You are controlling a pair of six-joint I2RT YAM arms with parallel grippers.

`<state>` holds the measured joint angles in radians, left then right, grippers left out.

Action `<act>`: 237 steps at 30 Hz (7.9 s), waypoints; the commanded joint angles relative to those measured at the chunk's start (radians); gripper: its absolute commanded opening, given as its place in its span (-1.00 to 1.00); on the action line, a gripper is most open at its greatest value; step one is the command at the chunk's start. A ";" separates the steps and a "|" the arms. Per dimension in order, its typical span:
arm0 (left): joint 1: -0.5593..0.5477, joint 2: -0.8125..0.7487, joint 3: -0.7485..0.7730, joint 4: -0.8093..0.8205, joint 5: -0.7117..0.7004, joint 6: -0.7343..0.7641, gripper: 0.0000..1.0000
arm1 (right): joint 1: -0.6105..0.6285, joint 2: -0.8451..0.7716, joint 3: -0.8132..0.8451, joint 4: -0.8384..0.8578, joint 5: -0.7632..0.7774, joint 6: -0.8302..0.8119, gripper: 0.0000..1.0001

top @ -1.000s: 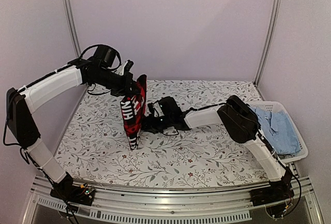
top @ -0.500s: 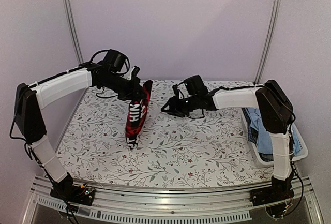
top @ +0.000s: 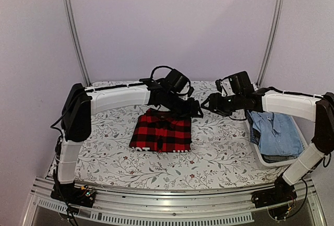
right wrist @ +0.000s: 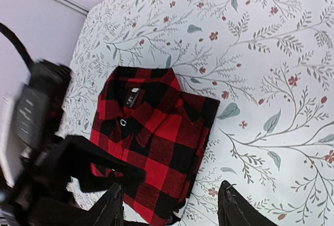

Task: Fold and stack the long sleeve shirts
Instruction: Turn over the square-folded shirt at the center of the board, then smooth out the rectangle-folded shirt at the center of the board, then move the square-folded shirt to the corner of the board, then reset both arms

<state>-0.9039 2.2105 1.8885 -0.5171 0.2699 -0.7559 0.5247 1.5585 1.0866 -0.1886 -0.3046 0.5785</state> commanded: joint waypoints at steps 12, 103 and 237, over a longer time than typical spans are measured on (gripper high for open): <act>0.397 -0.504 -0.683 0.143 0.022 0.142 0.28 | 0.152 0.237 -0.001 0.017 0.070 0.012 0.32; 0.147 -0.567 -0.999 0.235 0.076 -0.025 -0.56 | 0.413 0.073 -0.218 -0.105 0.190 0.156 -0.45; 0.499 -0.428 -0.477 0.169 -0.179 0.355 0.99 | 0.367 -0.223 0.010 -0.207 0.613 -0.018 0.98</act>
<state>-0.3153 1.8912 1.5299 -0.4572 0.0322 -0.3523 0.9047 1.3899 1.1244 -0.4232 0.2489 0.5457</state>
